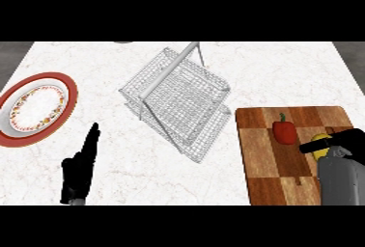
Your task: Pick the lemon from the cutting board and place it in the tiered basket
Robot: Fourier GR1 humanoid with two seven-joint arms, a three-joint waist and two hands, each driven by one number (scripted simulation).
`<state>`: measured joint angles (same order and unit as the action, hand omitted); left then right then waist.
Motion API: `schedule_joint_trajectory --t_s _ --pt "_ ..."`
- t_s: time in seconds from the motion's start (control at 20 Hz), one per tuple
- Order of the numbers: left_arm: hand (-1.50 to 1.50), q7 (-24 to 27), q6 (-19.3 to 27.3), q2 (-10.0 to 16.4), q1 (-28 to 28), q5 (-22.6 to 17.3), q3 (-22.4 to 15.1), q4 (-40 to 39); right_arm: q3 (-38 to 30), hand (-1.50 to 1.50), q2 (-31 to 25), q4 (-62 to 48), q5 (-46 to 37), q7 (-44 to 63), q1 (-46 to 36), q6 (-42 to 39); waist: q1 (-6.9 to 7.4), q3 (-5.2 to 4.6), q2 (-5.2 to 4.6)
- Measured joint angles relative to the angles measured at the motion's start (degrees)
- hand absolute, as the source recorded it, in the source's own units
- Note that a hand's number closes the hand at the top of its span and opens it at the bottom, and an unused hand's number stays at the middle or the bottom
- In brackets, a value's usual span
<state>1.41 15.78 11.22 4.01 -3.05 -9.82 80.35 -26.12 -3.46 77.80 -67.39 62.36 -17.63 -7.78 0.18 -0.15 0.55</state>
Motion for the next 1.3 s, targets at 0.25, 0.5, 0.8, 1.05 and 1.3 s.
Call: schedule_joint_trajectory --t_s 0.25,0.5,0.8,1.05,1.3 --pt "0.0 -1.06 0.4 -0.28 -0.43 0.84 -0.4 0.26 15.94 1.5 2.38 5.25 0.62 -4.42 3.84 -0.8 0.59 0.22 0.16" --pt "0.0 -2.32 0.2 -0.4 -0.87 0.88 -0.59 -0.22 36.17 1.5 3.11 12.73 3.82 -5.97 6.31 -0.93 0.79 0.28 0.57" --pt "0.0 -2.52 0.88 -0.29 0.51 0.75 0.14 0.42 51.57 1.5 3.14 32.92 3.63 -0.69 9.51 2.77 -1.11 0.29 1.09" --pt "0.0 -1.22 1.0 -0.32 1.4 0.79 0.57 0.33 60.3 1.5 3.0 47.74 -5.08 2.63 7.61 1.44 -1.96 0.17 1.22" --pt "0.0 -1.35 0.17 0.21 1.4 0.24 1.14 0.7 67.27 1.5 2.8 55.5 -13.38 4.94 3.85 -3.21 -1.73 0.11 0.93"
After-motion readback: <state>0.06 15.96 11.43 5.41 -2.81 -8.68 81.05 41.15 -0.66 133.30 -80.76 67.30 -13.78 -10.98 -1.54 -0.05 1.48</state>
